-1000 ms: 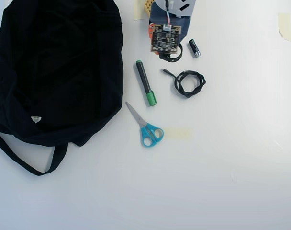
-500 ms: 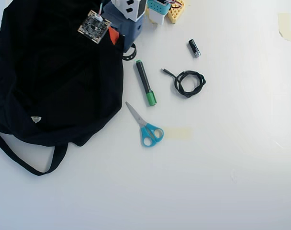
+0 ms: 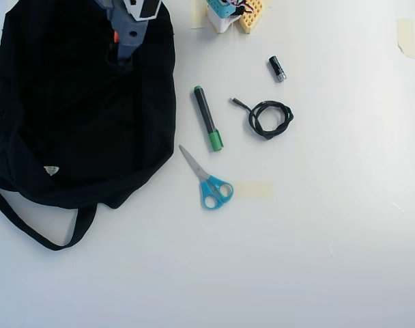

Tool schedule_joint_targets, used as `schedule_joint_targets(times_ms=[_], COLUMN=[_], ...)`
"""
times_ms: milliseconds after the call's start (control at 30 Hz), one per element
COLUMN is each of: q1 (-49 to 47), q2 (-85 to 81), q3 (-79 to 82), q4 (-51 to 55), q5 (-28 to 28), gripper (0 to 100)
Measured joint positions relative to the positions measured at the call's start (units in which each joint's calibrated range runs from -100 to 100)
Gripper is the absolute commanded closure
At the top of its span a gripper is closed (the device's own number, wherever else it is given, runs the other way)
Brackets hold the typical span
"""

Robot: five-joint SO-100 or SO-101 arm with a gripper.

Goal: Put the bike light into the black bag

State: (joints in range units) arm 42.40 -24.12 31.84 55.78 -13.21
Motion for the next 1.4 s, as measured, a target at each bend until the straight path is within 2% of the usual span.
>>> schedule_joint_targets(times_ms=[67,133,267,300,333,467,533,633,767,833,933,1033,1400], q1=[4.63,10.58,12.71,13.15,13.45,13.45,13.52,11.17,3.6,-2.57,-13.96,-31.89,-50.84], q2=[0.33,2.74,9.3,9.71,9.8,9.8,9.8,9.71,5.06,-3.24,-11.62,-12.54,-12.87], q3=[4.01,4.17,4.25,4.25,4.25,4.25,4.25,0.47,-12.58,-15.88,-20.13,-24.14,-24.29], q4=[-7.56,-9.96,-13.74,-14.51,-14.94,-15.03,-15.03,-9.88,2.15,6.78,9.79,9.79,10.39], q5=[2.05,5.23,6.15,6.15,6.15,6.15,6.11,6.06,6.06,6.06,6.06,6.06,6.06], gripper=[98,98,97,96,89,75,72,72,72,73,97,98,98])
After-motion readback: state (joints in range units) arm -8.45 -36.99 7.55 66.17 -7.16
